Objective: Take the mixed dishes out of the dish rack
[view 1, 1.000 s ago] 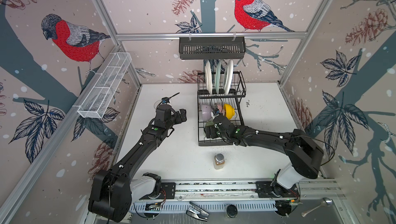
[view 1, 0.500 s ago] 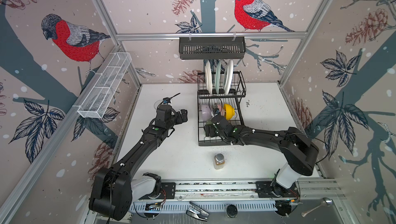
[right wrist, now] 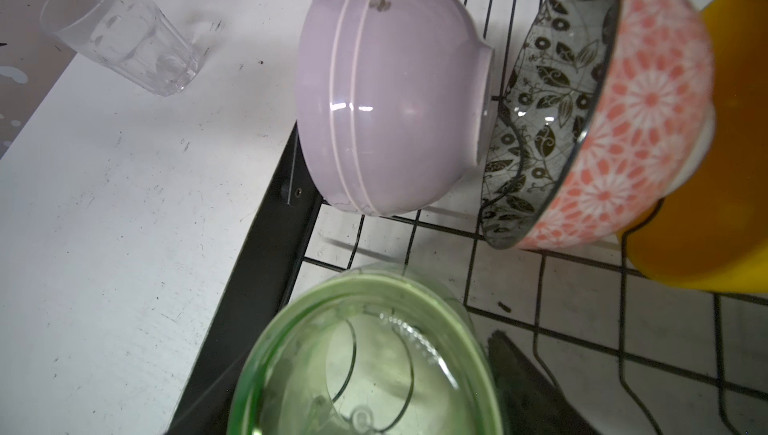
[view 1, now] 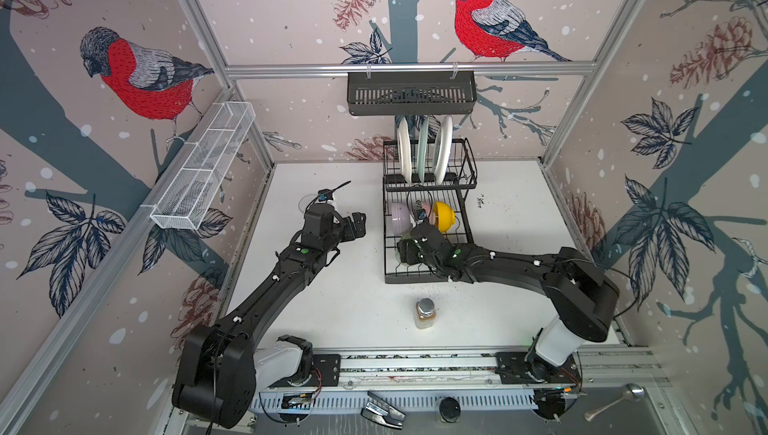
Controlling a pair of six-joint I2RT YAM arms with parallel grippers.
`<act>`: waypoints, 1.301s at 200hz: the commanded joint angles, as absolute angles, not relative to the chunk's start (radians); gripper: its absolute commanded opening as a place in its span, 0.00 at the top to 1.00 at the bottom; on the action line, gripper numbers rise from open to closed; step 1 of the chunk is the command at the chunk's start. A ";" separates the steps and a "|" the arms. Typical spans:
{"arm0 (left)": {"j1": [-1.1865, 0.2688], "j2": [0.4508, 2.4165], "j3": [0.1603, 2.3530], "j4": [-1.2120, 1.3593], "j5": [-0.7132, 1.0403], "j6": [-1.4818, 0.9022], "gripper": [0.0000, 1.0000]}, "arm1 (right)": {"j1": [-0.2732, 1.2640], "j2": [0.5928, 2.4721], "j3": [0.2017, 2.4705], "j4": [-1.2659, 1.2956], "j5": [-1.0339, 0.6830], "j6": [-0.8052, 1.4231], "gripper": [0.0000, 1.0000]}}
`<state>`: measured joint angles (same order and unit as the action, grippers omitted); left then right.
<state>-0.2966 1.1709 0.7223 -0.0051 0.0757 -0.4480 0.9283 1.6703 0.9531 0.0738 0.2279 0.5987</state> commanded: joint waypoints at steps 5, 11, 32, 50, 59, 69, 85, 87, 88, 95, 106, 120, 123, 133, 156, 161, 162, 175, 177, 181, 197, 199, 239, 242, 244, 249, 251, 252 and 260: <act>-0.301 1.162 0.720 0.044 0.094 -0.460 0.03 | 0.928 1.649 0.941 0.090 0.219 0.616 0.27; -0.303 1.160 0.719 0.045 0.096 -0.460 0.03 | 0.926 1.645 0.939 0.091 0.218 0.616 0.27; -0.307 1.154 0.718 0.048 0.107 -0.467 0.03 | 0.922 1.627 0.929 0.096 0.206 0.620 0.29; -0.312 1.147 0.712 0.052 0.114 -0.471 0.03 | 0.912 1.607 0.910 0.117 0.181 0.629 0.30; -0.316 1.146 0.710 0.051 0.115 -0.472 0.03 | 0.905 1.598 0.900 0.126 0.163 0.635 0.31; -0.318 1.144 0.708 0.051 0.116 -0.473 0.03 | 0.898 1.590 0.889 0.140 0.148 0.644 0.32; -0.322 1.141 0.706 0.054 0.129 -0.481 0.03 | 0.885 1.575 0.871 0.163 0.119 0.657 0.33; -0.323 1.140 0.704 0.056 0.132 -0.484 0.03 | 0.883 1.575 0.868 0.166 0.113 0.659 0.33; -0.322 1.140 0.704 0.056 0.133 -0.484 0.03 | 0.883 1.573 0.866 0.167 0.111 0.660 0.33; -0.325 1.138 0.701 0.062 0.140 -0.487 0.03 | 0.878 1.569 0.860 0.178 0.098 0.661 0.33; -0.330 1.137 0.699 0.064 0.144 -0.491 0.03 | 0.872 1.561 0.851 0.189 0.082 0.666 0.33; -0.340 1.132 0.697 0.065 0.140 -0.497 0.03 | 0.867 1.549 0.844 0.195 0.073 0.670 0.34; -0.342 1.131 0.695 0.068 0.140 -0.498 0.03 | 0.865 1.546 0.843 0.196 0.070 0.671 0.34; -0.349 1.125 0.687 0.079 0.141 -0.505 0.03 | 0.863 1.536 0.839 0.199 0.067 0.672 0.34; -0.365 1.117 0.678 0.097 0.153 -0.523 0.03 | 0.857 1.508 0.823 0.212 0.054 0.677 0.34; -0.369 1.117 0.677 0.099 0.154 -0.526 0.03 | 0.855 1.501 0.819 0.216 0.051 0.679 0.34; -0.370 1.117 0.677 0.100 0.154 -0.526 0.03 | 0.854 1.499 0.818 0.216 0.050 0.680 0.34; -0.382 1.115 0.676 0.105 0.159 -0.533 0.03 | 0.848 1.480 0.806 0.226 0.039 0.686 0.34; -0.383 1.114 0.676 0.106 0.160 -0.534 0.03 | 0.847 1.476 0.804 0.228 0.036 0.687 0.34; -0.386 1.114 0.676 0.108 0.163 -0.537 0.03 | 0.845 1.470 0.800 0.231 0.033 0.690 0.34; -0.392 1.109 0.671 0.129 0.195 -0.558 0.03 | 0.838 1.438 0.784 0.242 0.025 0.699 0.35; -0.393 1.109 0.670 0.134 0.200 -0.561 0.03 | 0.836 1.434 0.783 0.243 0.024 0.699 0.34; -0.440 1.100 0.680 0.149 0.210 -0.588 0.03 | 0.814 1.335 0.738 0.262 0.019 0.712 0.35; -0.444 1.100 0.681 0.150 0.211 -0.589 0.03 | 0.812 1.327 0.734 0.262 0.019 0.713 0.35; -0.446 1.099 0.680 0.152 0.213 -0.590 0.03 | 0.811 1.322 0.732 0.262 0.019 0.713 0.35; -0.451 1.098 0.681 0.155 0.217 -0.596 0.03 | 0.806 1.307 0.727 0.263 0.018 0.715 0.35; -0.454 1.098 0.680 0.159 0.218 -0.598 0.03 | 0.806 1.302 0.725 0.263 0.018 0.715 0.35; -0.455 1.097 0.681 0.160 0.219 -0.600 0.03 | 0.805 1.299 0.723 0.263 0.018 0.715 0.35; -0.466 1.097 0.681 0.170 0.224 -0.606 0.03 | 0.800 1.271 0.712 0.267 0.018 0.716 0.35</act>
<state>-0.4435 1.1038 0.6720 0.1005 0.2035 -0.5777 0.8112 1.3281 0.7341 0.2134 0.0254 0.7044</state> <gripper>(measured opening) 0.967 0.745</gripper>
